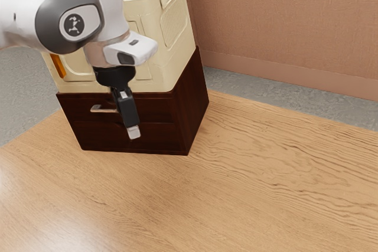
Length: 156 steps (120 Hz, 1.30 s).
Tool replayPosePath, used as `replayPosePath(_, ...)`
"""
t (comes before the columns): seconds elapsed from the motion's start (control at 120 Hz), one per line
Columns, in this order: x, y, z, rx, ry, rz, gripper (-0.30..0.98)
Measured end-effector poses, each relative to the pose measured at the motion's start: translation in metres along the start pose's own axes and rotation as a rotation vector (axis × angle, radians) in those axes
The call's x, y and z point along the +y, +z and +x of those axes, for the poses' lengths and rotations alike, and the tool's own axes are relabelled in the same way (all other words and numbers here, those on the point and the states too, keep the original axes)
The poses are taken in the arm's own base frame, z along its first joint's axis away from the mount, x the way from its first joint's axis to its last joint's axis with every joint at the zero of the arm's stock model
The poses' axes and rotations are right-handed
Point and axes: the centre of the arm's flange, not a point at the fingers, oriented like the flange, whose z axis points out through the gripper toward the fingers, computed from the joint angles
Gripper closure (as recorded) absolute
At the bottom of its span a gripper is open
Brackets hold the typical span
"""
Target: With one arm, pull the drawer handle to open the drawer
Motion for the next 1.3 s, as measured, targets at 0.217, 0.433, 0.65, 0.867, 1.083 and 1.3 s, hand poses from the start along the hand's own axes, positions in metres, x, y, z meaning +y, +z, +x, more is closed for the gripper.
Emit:
replayPosePath(0.217,0.002,-0.006,0.005,0.032,0.119,0.025,0.0)
replayPosePath(0.433,0.012,-0.013,-0.037,0.048,0.169,0.048,0.0)
replayPosePath(0.65,0.006,0.005,-0.076,0.014,0.176,0.094,0.0)
replayPosePath(0.867,-0.013,0.028,-0.1,0.01,0.208,0.195,0.0)
replayPosePath(1.083,-0.041,0.038,-0.113,0.079,0.286,0.328,0.0)
replayPosePath(1.3,-0.063,0.042,-0.112,0.086,0.352,0.405,0.0)
